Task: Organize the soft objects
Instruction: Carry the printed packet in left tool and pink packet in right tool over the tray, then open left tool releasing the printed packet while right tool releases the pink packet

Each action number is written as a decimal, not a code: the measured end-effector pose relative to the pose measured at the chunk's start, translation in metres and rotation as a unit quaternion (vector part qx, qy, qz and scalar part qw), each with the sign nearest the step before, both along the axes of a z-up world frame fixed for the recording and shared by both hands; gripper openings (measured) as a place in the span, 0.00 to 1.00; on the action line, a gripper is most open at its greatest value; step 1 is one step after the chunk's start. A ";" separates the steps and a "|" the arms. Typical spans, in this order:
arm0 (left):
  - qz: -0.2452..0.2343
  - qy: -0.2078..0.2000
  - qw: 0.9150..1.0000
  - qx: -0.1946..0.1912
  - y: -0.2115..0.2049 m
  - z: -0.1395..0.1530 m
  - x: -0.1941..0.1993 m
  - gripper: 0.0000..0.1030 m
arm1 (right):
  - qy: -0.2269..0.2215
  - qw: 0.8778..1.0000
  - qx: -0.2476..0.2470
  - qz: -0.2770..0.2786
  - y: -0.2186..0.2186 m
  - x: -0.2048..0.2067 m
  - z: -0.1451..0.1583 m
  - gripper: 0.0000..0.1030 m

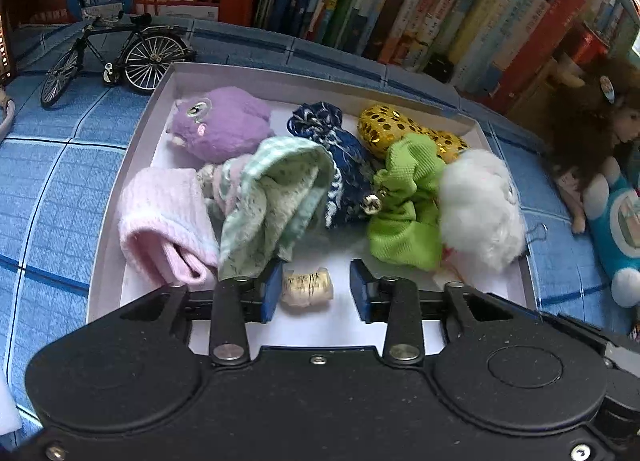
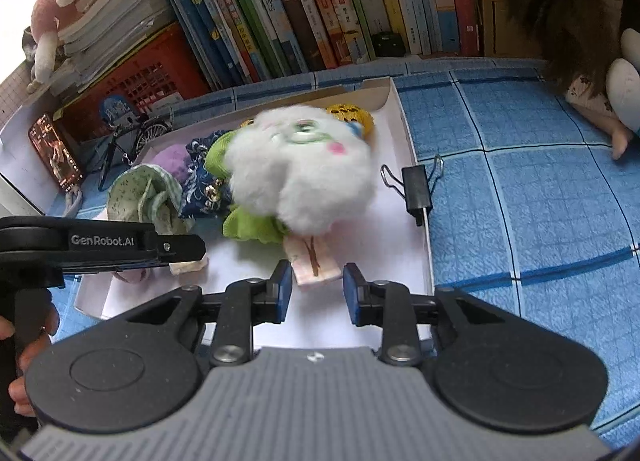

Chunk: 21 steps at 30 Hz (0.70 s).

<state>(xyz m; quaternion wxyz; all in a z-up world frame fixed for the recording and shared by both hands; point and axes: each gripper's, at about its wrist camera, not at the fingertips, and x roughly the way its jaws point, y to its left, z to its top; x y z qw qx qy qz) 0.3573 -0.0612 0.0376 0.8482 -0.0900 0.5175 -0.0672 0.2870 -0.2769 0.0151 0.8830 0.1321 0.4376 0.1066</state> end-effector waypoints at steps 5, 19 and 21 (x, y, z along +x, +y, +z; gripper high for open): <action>-0.006 -0.006 1.000 0.005 -0.003 0.009 -0.010 0.40 | -0.018 1.000 0.005 0.000 -0.002 -0.011 0.013 0.52; -0.022 -0.056 0.998 0.002 0.007 0.060 -0.065 0.47 | -0.092 0.995 -0.023 0.008 0.006 -0.066 0.059 0.60; -0.022 -0.066 0.998 0.000 0.010 0.069 -0.075 0.48 | -0.103 0.994 -0.028 0.011 0.008 -0.075 0.066 0.62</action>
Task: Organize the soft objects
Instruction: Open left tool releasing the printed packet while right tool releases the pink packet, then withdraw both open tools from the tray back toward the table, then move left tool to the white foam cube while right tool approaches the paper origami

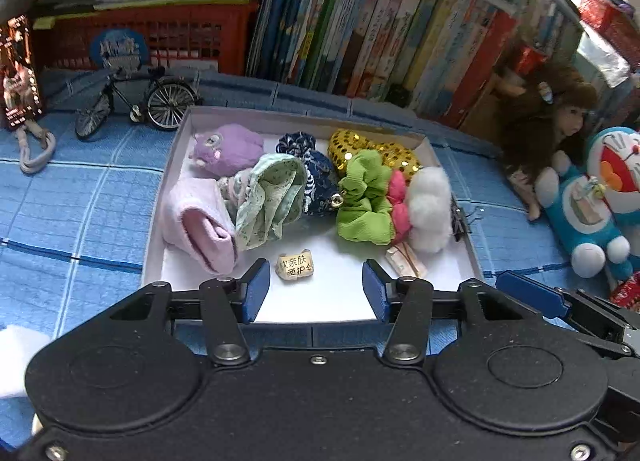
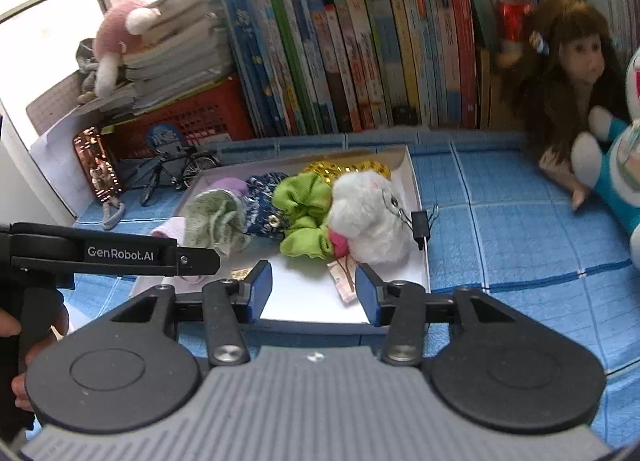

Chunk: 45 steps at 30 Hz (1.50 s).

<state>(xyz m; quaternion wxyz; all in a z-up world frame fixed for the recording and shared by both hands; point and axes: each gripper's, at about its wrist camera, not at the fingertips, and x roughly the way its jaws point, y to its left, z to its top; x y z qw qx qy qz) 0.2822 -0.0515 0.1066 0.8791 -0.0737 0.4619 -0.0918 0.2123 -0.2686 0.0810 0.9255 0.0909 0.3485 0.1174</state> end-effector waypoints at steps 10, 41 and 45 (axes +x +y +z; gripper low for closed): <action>-0.033 -0.069 0.997 -0.006 0.015 0.036 -0.063 0.59 | -0.050 0.999 0.006 0.013 0.005 -0.053 0.023 0.68; 0.054 -0.200 0.978 -0.001 0.192 0.022 -0.191 0.83 | -0.196 0.972 -0.040 0.123 0.131 -0.189 -0.051 0.90; 0.080 -0.192 0.978 0.001 0.206 0.002 -0.186 0.84 | -0.205 0.970 -0.053 0.120 0.155 -0.195 -0.068 0.93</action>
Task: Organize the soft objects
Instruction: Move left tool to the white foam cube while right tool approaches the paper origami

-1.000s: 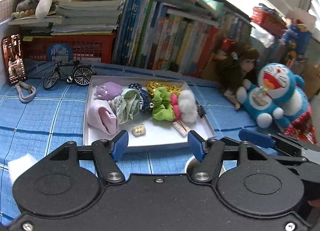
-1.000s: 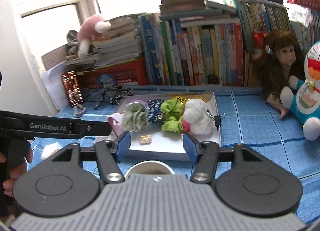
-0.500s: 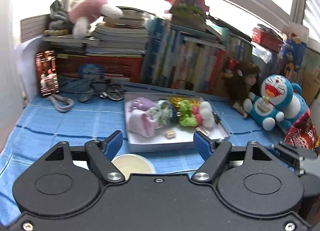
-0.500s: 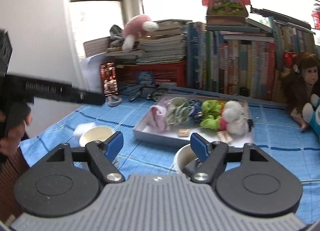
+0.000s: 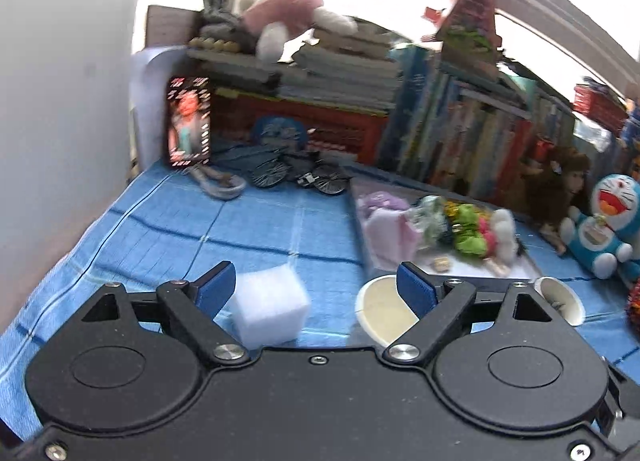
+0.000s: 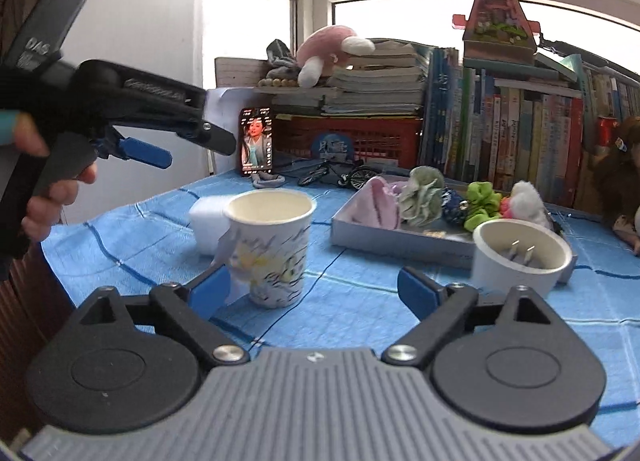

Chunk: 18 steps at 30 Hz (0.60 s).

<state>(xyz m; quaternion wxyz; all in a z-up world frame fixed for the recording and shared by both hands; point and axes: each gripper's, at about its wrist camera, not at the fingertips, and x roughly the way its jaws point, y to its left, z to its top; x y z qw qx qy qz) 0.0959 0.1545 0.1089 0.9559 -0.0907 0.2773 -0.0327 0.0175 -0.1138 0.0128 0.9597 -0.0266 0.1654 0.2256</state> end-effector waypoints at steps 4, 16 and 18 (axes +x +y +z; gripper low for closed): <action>0.026 0.011 0.999 -0.016 0.013 -0.016 0.010 0.84 | -0.004 1.000 0.001 -0.009 0.017 -0.001 -0.012 0.96; 0.065 0.039 0.997 -0.032 0.032 -0.050 0.033 0.84 | -0.002 0.997 0.029 -0.067 0.064 0.002 -0.033 0.99; 0.068 0.044 0.996 -0.035 0.034 -0.053 0.037 0.84 | 0.003 0.997 0.031 -0.075 0.069 0.005 -0.035 0.99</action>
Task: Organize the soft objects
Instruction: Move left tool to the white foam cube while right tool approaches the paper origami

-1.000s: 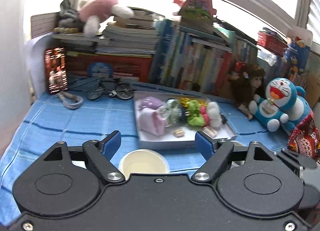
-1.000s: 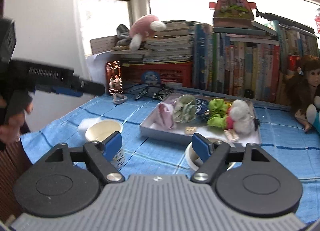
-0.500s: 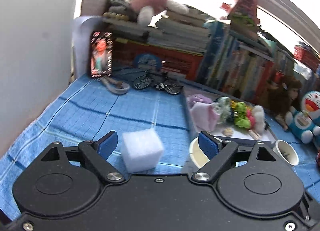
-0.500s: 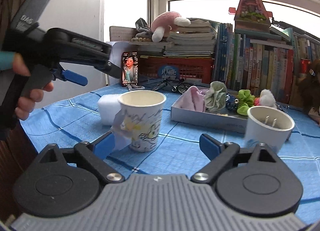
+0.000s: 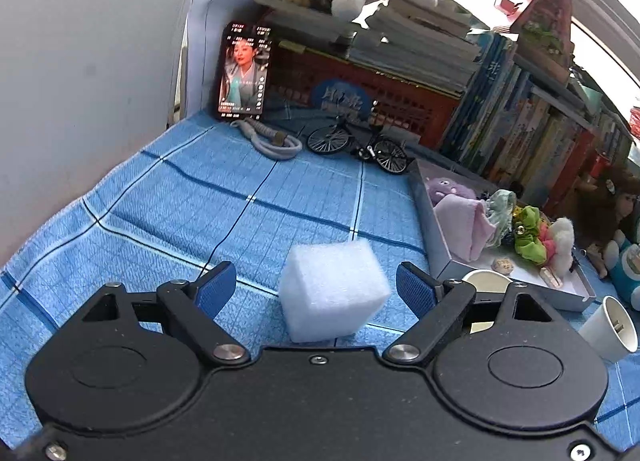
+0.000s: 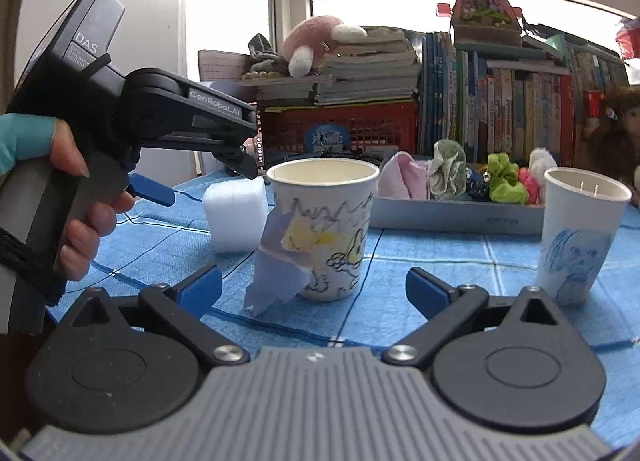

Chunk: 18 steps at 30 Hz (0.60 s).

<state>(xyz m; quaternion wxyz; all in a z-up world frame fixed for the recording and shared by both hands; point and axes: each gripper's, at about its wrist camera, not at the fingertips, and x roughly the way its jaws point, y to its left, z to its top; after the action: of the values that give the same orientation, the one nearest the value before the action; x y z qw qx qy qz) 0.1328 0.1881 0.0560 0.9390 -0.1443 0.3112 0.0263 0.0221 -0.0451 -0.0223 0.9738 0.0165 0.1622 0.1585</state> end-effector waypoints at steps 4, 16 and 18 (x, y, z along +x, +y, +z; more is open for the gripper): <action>-0.002 0.009 1.000 -0.001 -0.001 -0.005 0.007 0.83 | 0.004 1.000 0.000 -0.010 0.009 0.004 -0.001 0.99; 0.013 0.011 1.000 0.000 -0.003 -0.010 0.018 0.83 | 0.014 0.999 0.016 -0.034 0.022 0.011 -0.006 0.88; 0.012 0.014 1.000 -0.002 -0.003 -0.011 0.021 0.83 | 0.014 0.999 0.014 -0.033 0.026 0.011 -0.007 0.84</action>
<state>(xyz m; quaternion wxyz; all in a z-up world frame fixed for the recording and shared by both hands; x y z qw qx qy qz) 0.1533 0.1847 0.0450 0.9338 -0.1491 0.3227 0.0394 0.0333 -0.0193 -0.0291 0.9758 0.0380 0.1733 0.1280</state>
